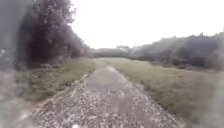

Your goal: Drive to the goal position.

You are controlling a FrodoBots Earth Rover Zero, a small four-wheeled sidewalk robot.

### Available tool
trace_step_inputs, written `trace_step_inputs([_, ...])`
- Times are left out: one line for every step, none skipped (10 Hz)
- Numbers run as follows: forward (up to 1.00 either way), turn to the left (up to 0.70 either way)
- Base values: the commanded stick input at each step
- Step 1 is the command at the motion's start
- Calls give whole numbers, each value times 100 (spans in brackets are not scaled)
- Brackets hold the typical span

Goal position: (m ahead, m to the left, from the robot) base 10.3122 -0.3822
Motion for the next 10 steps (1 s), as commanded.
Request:
trace_step_inputs([85,1])
trace_step_inputs([85,1])
trace_step_inputs([85,1])
trace_step_inputs([85,1])
trace_step_inputs([85,1])
trace_step_inputs([85,1])
trace_step_inputs([85,1])
trace_step_inputs([85,1])
trace_step_inputs([85,16])
trace_step_inputs([85,21])
